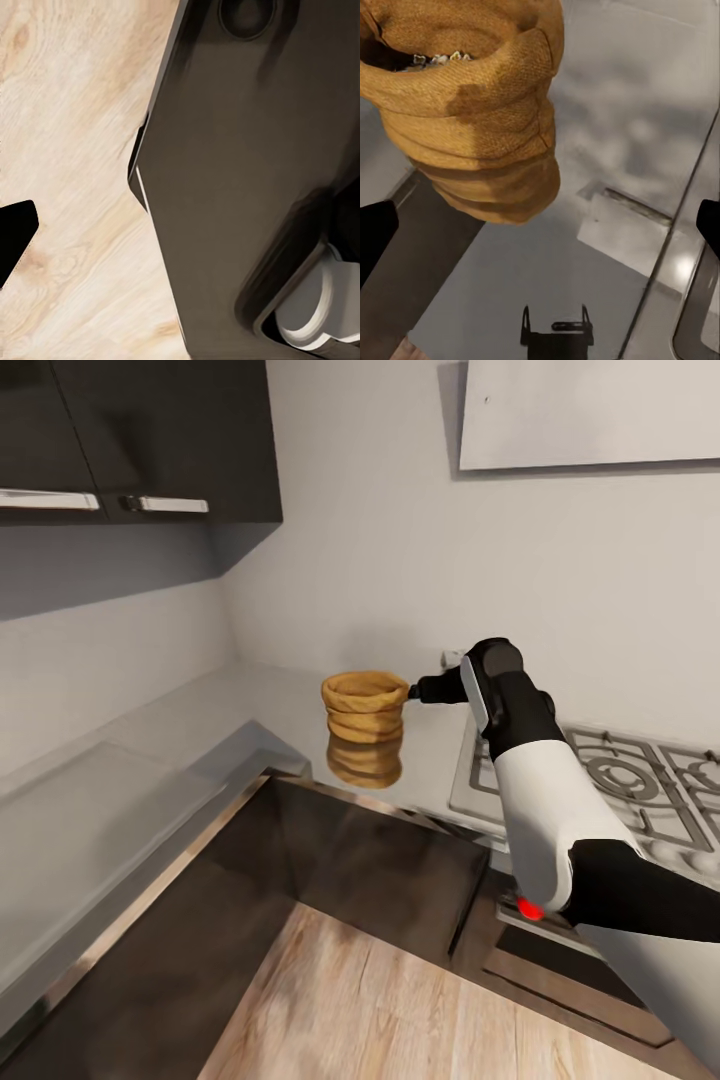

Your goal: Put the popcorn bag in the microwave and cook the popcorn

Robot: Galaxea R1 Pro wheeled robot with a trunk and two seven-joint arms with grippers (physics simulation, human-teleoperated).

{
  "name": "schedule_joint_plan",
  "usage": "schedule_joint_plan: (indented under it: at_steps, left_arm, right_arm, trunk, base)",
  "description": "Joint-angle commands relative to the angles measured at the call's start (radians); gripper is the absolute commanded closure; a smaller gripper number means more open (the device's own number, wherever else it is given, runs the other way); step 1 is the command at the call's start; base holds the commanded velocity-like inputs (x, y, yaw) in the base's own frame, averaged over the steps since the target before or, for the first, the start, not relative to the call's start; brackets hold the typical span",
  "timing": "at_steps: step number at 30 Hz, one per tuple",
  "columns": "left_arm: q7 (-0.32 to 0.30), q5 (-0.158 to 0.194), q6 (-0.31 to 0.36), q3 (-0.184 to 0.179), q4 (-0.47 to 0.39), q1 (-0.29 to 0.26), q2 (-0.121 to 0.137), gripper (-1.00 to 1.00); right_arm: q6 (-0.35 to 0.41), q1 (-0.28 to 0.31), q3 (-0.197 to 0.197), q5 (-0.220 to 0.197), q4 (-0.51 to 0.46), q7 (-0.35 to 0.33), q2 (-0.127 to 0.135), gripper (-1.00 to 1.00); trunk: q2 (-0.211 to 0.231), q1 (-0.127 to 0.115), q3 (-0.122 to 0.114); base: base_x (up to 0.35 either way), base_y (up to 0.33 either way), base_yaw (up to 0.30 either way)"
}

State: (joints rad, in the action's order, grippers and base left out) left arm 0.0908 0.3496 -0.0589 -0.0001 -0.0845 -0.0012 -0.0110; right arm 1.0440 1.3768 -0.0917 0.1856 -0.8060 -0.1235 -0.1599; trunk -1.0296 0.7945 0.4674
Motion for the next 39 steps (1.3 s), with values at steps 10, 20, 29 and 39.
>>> schedule_joint_plan:
  at_steps: [10, 20, 29, 39]
  left_arm:
    - [0.003, 0.002, -0.002, -0.004, 0.0, 0.0, 0.0, -1.0]
    - [0.003, 0.004, -0.002, 0.002, 0.0, 0.0, 0.0, -1.0]
    - [0.003, 0.008, -0.002, 0.005, 0.0, 0.0, 0.0, -1.0]
    - [0.003, 0.008, -0.002, 0.006, -0.001, 0.0, 0.0, -1.0]
  right_arm:
    - [0.003, 0.001, -0.008, 0.011, -0.001, -0.008, 0.009, -1.0]
    - [0.003, 0.001, -0.003, 0.011, 0.003, -0.008, 0.022, -1.0]
    - [0.003, 0.001, -0.002, 0.004, 0.009, -0.011, 0.001, -1.0]
    - [0.003, -0.01, -0.001, 0.008, 0.069, -0.008, -0.015, -1.0]
  trunk:
    - [-0.001, 0.001, 0.001]
    - [-0.001, 0.001, 0.001]
    - [-0.001, 0.001, 0.001]
    - [-0.001, 0.001, 0.001]
  base:
    - [0.314, 0.0, 0.0]
    - [0.307, 0.0, 0.0]
    - [0.098, 0.0, 0.0]
    - [0.0, 0.0, 0.0]
